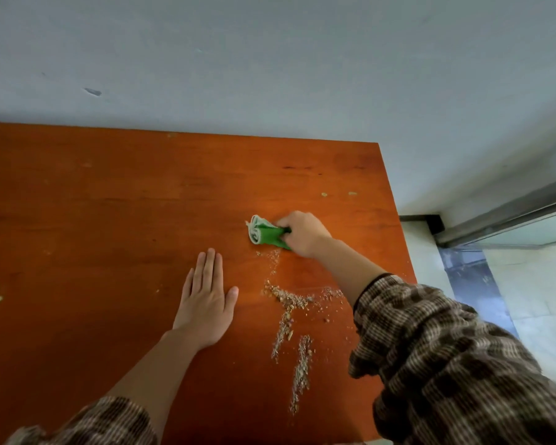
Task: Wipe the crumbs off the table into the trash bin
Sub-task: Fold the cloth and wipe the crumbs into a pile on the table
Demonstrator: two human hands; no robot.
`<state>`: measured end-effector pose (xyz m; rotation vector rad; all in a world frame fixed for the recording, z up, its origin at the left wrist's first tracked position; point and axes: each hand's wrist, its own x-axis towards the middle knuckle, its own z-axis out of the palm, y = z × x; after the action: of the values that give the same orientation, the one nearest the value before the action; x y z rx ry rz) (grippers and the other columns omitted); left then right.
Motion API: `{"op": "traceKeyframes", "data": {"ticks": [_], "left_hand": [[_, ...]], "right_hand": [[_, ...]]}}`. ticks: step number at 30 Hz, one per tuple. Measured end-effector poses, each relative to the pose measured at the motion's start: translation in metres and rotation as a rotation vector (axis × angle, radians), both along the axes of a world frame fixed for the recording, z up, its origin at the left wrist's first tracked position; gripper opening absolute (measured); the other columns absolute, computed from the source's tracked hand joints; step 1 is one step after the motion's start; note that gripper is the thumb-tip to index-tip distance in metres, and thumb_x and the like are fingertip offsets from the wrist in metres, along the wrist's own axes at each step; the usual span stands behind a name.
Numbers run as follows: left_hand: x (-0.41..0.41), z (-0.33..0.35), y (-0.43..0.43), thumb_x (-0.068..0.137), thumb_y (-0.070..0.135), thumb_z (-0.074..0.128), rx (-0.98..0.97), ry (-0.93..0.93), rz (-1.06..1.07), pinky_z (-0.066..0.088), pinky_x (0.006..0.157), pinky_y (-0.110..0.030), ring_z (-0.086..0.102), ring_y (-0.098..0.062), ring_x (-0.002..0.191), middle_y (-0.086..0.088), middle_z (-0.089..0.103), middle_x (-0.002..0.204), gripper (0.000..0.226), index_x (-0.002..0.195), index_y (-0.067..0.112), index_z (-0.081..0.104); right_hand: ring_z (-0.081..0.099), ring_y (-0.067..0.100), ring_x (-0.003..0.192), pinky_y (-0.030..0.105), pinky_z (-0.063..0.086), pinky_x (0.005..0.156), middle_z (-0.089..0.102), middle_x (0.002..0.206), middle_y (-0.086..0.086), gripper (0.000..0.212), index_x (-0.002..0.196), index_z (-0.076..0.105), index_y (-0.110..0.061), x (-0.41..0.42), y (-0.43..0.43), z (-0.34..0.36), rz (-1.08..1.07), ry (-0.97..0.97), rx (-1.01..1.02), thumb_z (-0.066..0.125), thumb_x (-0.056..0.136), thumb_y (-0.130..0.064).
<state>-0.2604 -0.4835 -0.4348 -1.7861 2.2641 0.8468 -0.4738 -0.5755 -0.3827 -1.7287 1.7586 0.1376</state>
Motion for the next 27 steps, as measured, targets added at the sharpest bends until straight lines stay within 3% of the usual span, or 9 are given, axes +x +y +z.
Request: {"op": "traceKeyframes", "data": {"ticks": [4,11,16,19,22,24,27], "left_hand": [[0.003,-0.001,-0.001,0.100,0.044,0.012,0.015,0.009,-0.009,-0.021,0.111,-0.031,-0.036,-0.014,0.136,-0.001,-0.041,0.145,0.065,0.137,0.015,-0.033],[0.008,0.002,-0.004,0.101,0.041,0.019,0.086,0.018,-0.051,-0.021,0.112,-0.030,-0.039,-0.011,0.134,0.000,-0.041,0.148,0.070,0.143,0.014,-0.030],[0.009,0.005,-0.005,0.101,0.040,0.021,0.095,0.029,-0.061,-0.019,0.113,-0.032,-0.039,-0.011,0.134,0.000,-0.041,0.148,0.070,0.141,0.015,-0.031],[0.008,0.006,-0.005,0.101,0.041,0.020,0.103,0.021,-0.059,-0.020,0.113,-0.033,-0.039,-0.012,0.134,0.000,-0.041,0.148,0.070,0.138,0.017,-0.034],[0.007,0.007,-0.004,0.101,0.043,0.016,0.117,-0.015,-0.063,-0.021,0.111,-0.032,-0.040,-0.013,0.134,-0.001,-0.044,0.145,0.068,0.134,0.016,-0.037],[0.004,0.007,-0.003,0.100,0.047,0.012,0.124,-0.032,-0.061,-0.022,0.111,-0.033,-0.041,-0.014,0.133,-0.001,-0.047,0.143,0.068,0.134,0.016,-0.038],[0.002,0.007,-0.003,0.098,0.051,0.010,0.130,-0.057,-0.061,-0.022,0.111,-0.034,-0.043,-0.015,0.131,0.000,-0.049,0.140,0.069,0.133,0.016,-0.038]], "right_hand": [[0.061,0.021,0.086,0.033,0.051,0.073,0.063,0.095,0.002,0.037,0.104,0.069,-0.022,0.009,0.006,0.001,0.188,0.027,0.042,0.046,0.087,0.001],[0.056,0.017,0.094,0.034,0.053,0.080,0.050,0.102,-0.001,0.041,0.126,0.058,-0.029,0.012,0.050,0.003,0.420,0.048,0.143,0.049,0.092,-0.009],[0.058,0.016,0.100,0.029,0.050,0.084,0.060,0.104,0.000,0.037,0.124,0.060,-0.019,0.008,0.086,0.009,0.561,0.011,0.240,0.053,0.090,-0.009],[0.060,0.015,0.092,0.028,0.051,0.082,0.062,0.091,-0.007,0.027,0.114,0.065,-0.014,-0.007,0.090,0.021,0.368,-0.142,0.269,0.052,0.091,-0.008],[0.057,0.012,0.069,0.023,0.051,0.065,0.064,0.080,-0.006,0.020,0.099,0.067,-0.017,-0.040,0.076,0.028,0.029,-0.229,0.180,0.053,0.090,-0.006],[0.057,0.012,0.064,0.018,0.047,0.055,0.069,0.085,0.003,0.022,0.103,0.068,-0.016,-0.068,0.070,0.030,-0.153,-0.203,0.101,0.055,0.089,-0.006],[0.053,0.008,0.059,0.015,0.039,0.046,0.069,0.087,0.002,0.031,0.114,0.066,-0.021,-0.108,0.071,0.024,-0.355,-0.105,-0.031,0.058,0.087,-0.007]]}}
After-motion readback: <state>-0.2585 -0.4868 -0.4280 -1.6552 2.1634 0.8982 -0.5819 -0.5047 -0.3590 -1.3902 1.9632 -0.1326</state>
